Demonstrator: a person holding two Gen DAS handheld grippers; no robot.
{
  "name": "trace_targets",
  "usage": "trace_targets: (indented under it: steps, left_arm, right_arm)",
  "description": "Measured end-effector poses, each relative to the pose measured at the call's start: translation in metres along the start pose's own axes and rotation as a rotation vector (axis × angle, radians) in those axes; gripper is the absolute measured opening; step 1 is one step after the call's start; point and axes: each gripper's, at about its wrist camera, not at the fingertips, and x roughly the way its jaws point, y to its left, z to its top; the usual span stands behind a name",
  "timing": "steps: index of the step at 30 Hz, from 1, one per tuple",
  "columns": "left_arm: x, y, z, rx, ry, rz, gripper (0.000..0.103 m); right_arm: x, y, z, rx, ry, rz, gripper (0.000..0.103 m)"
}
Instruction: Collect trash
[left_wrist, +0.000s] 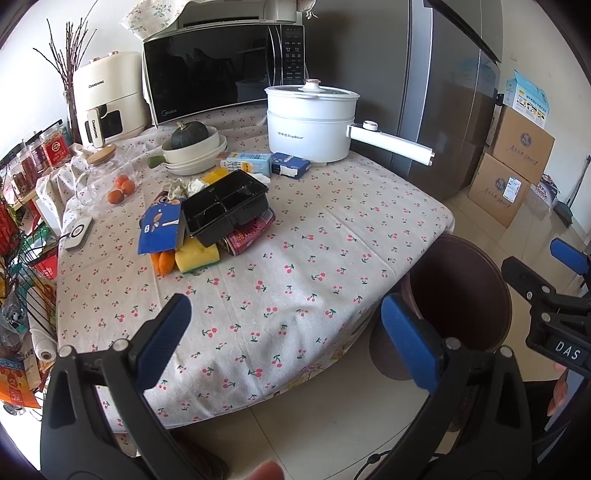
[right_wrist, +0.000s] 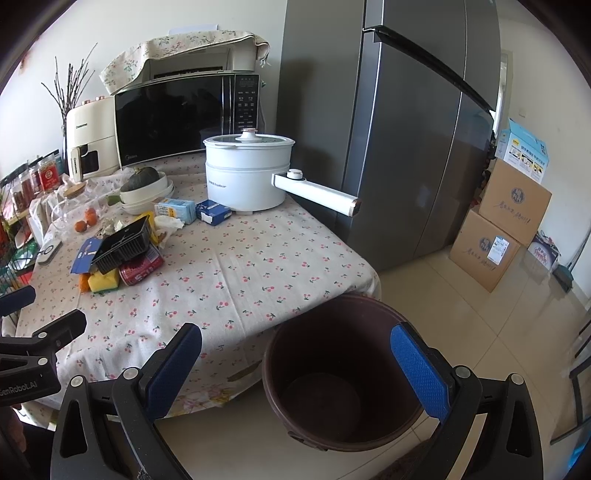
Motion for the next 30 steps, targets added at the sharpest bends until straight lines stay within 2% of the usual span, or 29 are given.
trace_targets:
  steps: [10, 14, 20, 24, 28, 30]
  left_arm:
    - [0.002, 0.006, 0.001, -0.002, 0.001, 0.028, 0.102]
    - [0.007, 0.018, 0.013, 0.002, 0.017, 0.039, 0.102]
    - [0.033, 0.071, 0.049, -0.041, 0.062, 0.058, 0.102]
    - [0.073, 0.111, 0.065, -0.104, 0.147, 0.03, 0.102]
    - [0.114, 0.147, 0.059, -0.189, 0.22, 0.028, 0.102]
    - [0.129, 0.16, 0.058, -0.219, 0.245, 0.023, 0.102]
  right_arm:
    - [0.004, 0.001, 0.002, 0.004, 0.012, 0.012, 0.103]
    - [0.014, 0.005, 0.013, -0.001, 0.049, 0.038, 0.103]
    - [0.046, 0.023, 0.046, -0.012, 0.115, 0.101, 0.103]
    - [0.074, 0.042, 0.068, -0.039, 0.145, 0.145, 0.103]
    - [0.101, 0.058, 0.064, -0.033, 0.155, 0.197, 0.103]
    - [0.119, 0.067, 0.056, -0.055, 0.222, 0.208, 0.103]
